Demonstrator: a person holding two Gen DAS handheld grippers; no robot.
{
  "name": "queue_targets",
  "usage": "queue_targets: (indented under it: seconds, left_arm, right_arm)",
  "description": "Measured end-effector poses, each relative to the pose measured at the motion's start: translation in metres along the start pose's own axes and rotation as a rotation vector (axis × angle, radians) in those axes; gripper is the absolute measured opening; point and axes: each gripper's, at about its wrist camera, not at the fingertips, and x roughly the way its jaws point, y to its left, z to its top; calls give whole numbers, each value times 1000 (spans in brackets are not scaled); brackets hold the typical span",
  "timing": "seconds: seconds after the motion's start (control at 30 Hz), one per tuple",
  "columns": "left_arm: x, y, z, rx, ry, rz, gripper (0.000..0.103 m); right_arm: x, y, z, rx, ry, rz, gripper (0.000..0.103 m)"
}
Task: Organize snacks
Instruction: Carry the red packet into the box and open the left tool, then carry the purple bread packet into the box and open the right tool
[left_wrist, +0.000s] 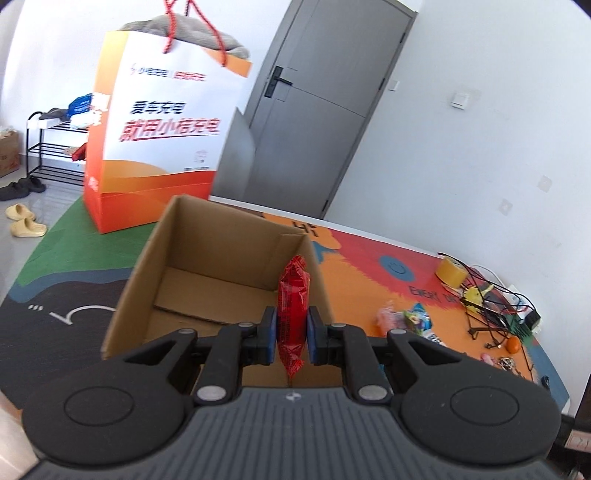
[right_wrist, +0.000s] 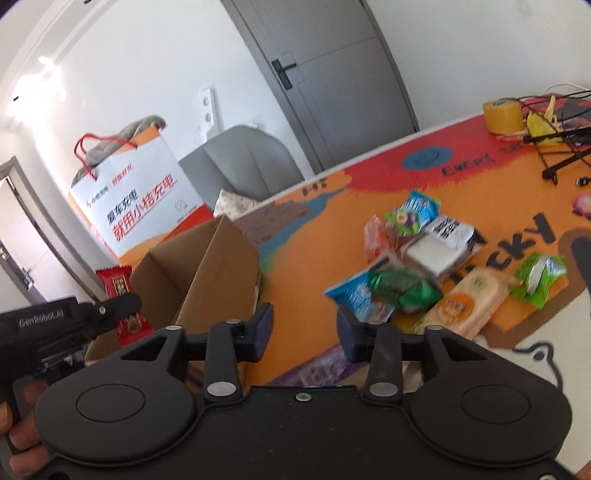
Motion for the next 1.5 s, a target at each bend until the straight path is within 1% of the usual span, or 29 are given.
queue_targets:
  seconds: [0.03, 0.13, 0.23, 0.3, 0.37, 0.4, 0.47, 0.53, 0.6, 0.63, 0.77, 0.83, 0.87, 0.9, 0.97, 1.07, 1.17, 1.37, 1.5]
  left_arm:
    - [-1, 3, 0, -1, 3, 6, 15]
    - [-3, 10, -1, -10, 5, 20, 16]
    - [-5, 18, -1, -18, 2, 33, 16]
    - [-5, 22, -1, -22, 2, 34, 16]
    - [-5, 24, -2, -22, 5, 34, 16]
    - [-5, 24, -2, -20, 3, 41, 19]
    - [-6, 25, -2, -16, 8, 53, 20]
    - [-8, 28, -1, -24, 8, 45, 23]
    - [-12, 31, -1, -30, -7, 45, 31]
    - [-15, 32, -1, -32, -17, 50, 32]
    - [-22, 34, 0, -35, -42, 54, 40]
    - [-24, 35, 0, -35, -48, 52, 44]
    - [-24, 35, 1, -37, -49, 53, 45]
    - [-24, 36, 1, -40, -50, 54, 46]
    - [-23, 36, 1, -41, -49, 51, 46]
    - [-21, 37, 1, -45, -46, 58, 46]
    - [-22, 36, 1, -48, -49, 61, 46]
    - [-27, 35, 3, -42, -64, 63, 47]
    - [-30, 39, 6, -56, -77, 83, 56]
  right_arm:
    - [1, 1, -2, 6, 10, -4, 55]
    - [2, 5, -8, 25, 45, -13, 58]
    - [3, 10, -12, 49, 81, -13, 63]
    - [4, 13, -16, 49, 106, -8, 70]
    - [8, 16, -21, 52, 130, -7, 72]
    - [11, 16, -24, 55, 141, -16, 73]
    - [19, 16, -27, 67, 160, -53, 77]
    - [28, 12, -29, 87, 171, -87, 78]
    - [37, 7, -30, 111, 178, -105, 79]
    - [39, 6, -29, 114, 167, -105, 79]
    - [51, 8, -23, 100, 143, -152, 79]
    - [55, 10, -23, 83, 127, -175, 68]
    - [56, 10, -23, 70, 120, -191, 51]
    - [58, 9, -22, 60, 117, -187, 40]
    - [58, 2, -22, 92, 121, -116, 32]
    - [53, -2, -21, 103, 90, -101, 29]
    - [41, -4, -17, 121, 49, -63, 28]
    - [17, 10, 5, 83, -44, 0, 28]
    - [9, 28, 23, 48, -84, 38, 28]
